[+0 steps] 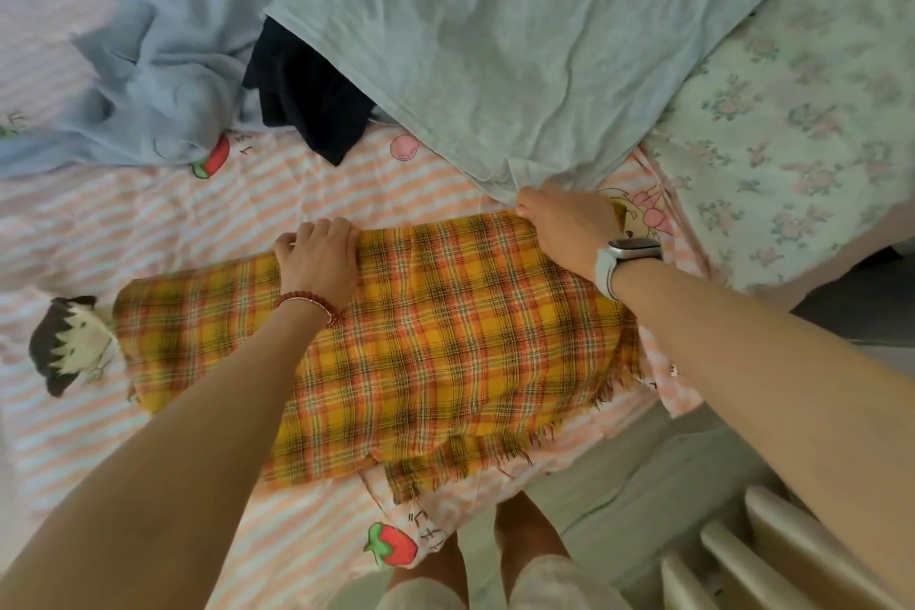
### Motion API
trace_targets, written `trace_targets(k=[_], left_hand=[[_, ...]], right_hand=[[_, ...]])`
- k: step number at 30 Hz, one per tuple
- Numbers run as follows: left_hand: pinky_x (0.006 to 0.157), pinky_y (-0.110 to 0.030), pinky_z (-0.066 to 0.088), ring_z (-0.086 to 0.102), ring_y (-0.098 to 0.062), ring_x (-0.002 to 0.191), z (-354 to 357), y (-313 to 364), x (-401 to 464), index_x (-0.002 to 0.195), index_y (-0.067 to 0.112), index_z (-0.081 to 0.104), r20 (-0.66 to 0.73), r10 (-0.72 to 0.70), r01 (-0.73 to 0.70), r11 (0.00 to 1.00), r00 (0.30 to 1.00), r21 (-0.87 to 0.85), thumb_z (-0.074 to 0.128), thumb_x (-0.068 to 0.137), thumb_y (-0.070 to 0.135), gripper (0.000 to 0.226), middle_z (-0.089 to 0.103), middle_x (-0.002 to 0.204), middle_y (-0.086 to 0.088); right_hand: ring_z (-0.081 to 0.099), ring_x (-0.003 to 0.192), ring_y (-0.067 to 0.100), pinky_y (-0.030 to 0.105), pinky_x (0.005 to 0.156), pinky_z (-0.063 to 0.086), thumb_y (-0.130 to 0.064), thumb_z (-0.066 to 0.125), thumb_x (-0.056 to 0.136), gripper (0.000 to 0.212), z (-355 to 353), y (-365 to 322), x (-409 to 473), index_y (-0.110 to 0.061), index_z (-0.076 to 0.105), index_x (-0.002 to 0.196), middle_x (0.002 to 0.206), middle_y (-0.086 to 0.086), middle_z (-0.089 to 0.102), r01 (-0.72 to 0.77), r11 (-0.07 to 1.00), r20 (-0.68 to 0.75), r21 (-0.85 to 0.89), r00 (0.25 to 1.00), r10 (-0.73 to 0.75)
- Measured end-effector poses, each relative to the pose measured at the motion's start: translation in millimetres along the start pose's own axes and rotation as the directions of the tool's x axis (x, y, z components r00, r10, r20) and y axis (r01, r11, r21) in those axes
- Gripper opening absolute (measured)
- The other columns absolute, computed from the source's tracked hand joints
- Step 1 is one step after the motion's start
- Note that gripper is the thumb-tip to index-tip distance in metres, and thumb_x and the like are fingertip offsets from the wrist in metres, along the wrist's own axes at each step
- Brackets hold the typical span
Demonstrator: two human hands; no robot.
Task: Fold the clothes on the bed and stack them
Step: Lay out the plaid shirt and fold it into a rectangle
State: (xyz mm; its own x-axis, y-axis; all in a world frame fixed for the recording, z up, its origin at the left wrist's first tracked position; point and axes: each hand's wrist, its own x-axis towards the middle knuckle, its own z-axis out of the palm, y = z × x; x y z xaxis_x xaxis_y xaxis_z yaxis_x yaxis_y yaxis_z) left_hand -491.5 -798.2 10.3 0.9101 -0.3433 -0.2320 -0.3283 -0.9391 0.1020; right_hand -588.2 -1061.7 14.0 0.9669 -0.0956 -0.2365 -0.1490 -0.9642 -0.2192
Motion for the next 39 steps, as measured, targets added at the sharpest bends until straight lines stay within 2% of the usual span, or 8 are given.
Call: trace_targets(k=[9, 17, 20, 24, 27, 30, 35, 39], left_hand=[[0.09, -0.039, 0.022, 0.047, -0.03, 0.093, 4.7, -8.1, -0.4, 0.09, 0.006, 0.052, -0.067, -0.005, 0.0, 0.997, 0.998, -0.073, 0.023, 0.101, 0.023, 0.036, 0.05, 0.085, -0.005], [0.104, -0.048, 0.019, 0.041, -0.033, 0.116, 4.0, -15.0, -0.1, 0.119, 0.016, 0.052, -0.008, -0.099, 0.099, 0.994, 0.995, -0.041, 0.028, 0.099, 0.035, 0.037, 0.051, 0.121, -0.014], [0.112, -0.056, 0.003, 0.023, -0.031, 0.136, 3.6, 1.9, -16.9, 0.139, 0.025, 0.034, -0.044, -0.076, 0.072, 0.994, 0.996, -0.081, 0.027, 0.098, 0.041, 0.045, 0.032, 0.145, -0.01], [0.111, -0.057, -0.005, 0.011, -0.029, 0.143, 10.7, 61.7, -64.8, 0.145, 0.032, 0.023, -0.043, 0.199, -0.202, 0.975, 0.979, -0.096, 0.022, 0.092, 0.053, 0.056, 0.019, 0.154, -0.003], [0.106, -0.065, 0.001, 0.012, -0.034, 0.142, 28.2, 94.3, -98.8, 0.143, 0.036, 0.024, 0.015, 0.387, -0.386, 0.922, 0.922, -0.044, 0.024, 0.088, 0.063, 0.062, 0.018, 0.154, -0.005], [0.105, -0.066, -0.006, -0.002, -0.036, 0.142, 45.3, 100.5, -105.8, 0.144, 0.041, 0.011, 0.084, 0.361, -0.366, 0.928, 0.929, 0.063, 0.017, 0.08, 0.077, 0.073, 0.002, 0.155, -0.005], [0.101, -0.061, -0.025, -0.031, -0.03, 0.135, 63.5, 100.3, -99.2, 0.137, 0.046, -0.019, 0.162, 0.288, -0.314, 0.935, 0.944, 0.166, -0.002, 0.072, 0.083, 0.078, -0.023, 0.151, -0.001], [0.101, -0.061, -0.025, -0.029, -0.03, 0.136, 65.4, 100.9, -98.1, 0.137, 0.045, -0.023, 0.167, 0.275, -0.305, 0.934, 0.947, 0.188, -0.006, 0.071, 0.083, 0.078, -0.024, 0.151, -0.001]], right_hand=[[0.043, 0.062, 0.021, 0.035, 0.071, 0.025, -0.014, 0.038, 0.096, 0.018, 2.3, 10.1, -1.8, -0.02, 0.055, 0.096, 0.087, 0.004, 0.06, -0.051, 0.998, -0.052, -0.039, 0.997, 0.049], [0.051, 0.101, 0.028, 0.042, 0.087, 0.034, -0.031, 0.028, 0.1, 0.034, -3.0, 27.3, -10.0, -0.012, 0.056, 0.102, 0.105, 0.009, 0.059, -0.242, 0.97, 0.016, -0.029, 0.97, 0.242], [0.057, 0.094, 0.031, 0.037, 0.079, 0.043, -0.036, 0.034, 0.098, 0.038, -4.0, 42.5, -27.4, -0.008, 0.06, 0.101, 0.096, 0.011, 0.061, -0.372, 0.878, -0.017, 0.3, 0.918, 0.395], [0.055, 0.092, 0.013, 0.018, 0.07, 0.04, -0.049, 0.049, 0.09, 0.042, -5.5, 41.8, -45.2, -0.013, 0.056, 0.112, 0.096, -0.006, 0.057, -0.455, 0.485, 0.179, 0.747, 0.84, 0.513], [0.056, 0.082, 0.012, 0.027, 0.073, 0.045, -0.049, 0.058, 0.084, 0.04, -5.4, 45.2, -46.3, -0.013, 0.059, 0.099, 0.09, -0.005, 0.06, -0.497, 0.604, 0.338, 0.623, 0.868, 0.364], [0.049, 0.069, 0.009, 0.027, 0.063, 0.038, -0.032, 0.065, 0.083, 0.022, -12.4, 42.9, -43.9, -0.013, 0.057, 0.077, 0.076, -0.003, 0.054, -0.362, 0.722, 0.188, 0.59, 0.931, 0.313], [0.048, 0.082, -0.005, 0.01, 0.067, 0.034, -0.032, 0.065, 0.084, 0.034, -6.3, 26.1, -53.2, -0.02, 0.048, 0.112, 0.094, -0.022, 0.048, -0.299, 0.613, 0.12, 0.731, 0.941, 0.316], [0.049, 0.114, 0.013, 0.026, 0.089, 0.04, -0.037, 0.067, 0.082, 0.071, 6.5, 18.7, -64.9, -0.018, 0.029, 0.139, 0.127, -0.006, 0.048, -0.44, 0.434, 0.275, 0.786, 0.878, 0.392]])
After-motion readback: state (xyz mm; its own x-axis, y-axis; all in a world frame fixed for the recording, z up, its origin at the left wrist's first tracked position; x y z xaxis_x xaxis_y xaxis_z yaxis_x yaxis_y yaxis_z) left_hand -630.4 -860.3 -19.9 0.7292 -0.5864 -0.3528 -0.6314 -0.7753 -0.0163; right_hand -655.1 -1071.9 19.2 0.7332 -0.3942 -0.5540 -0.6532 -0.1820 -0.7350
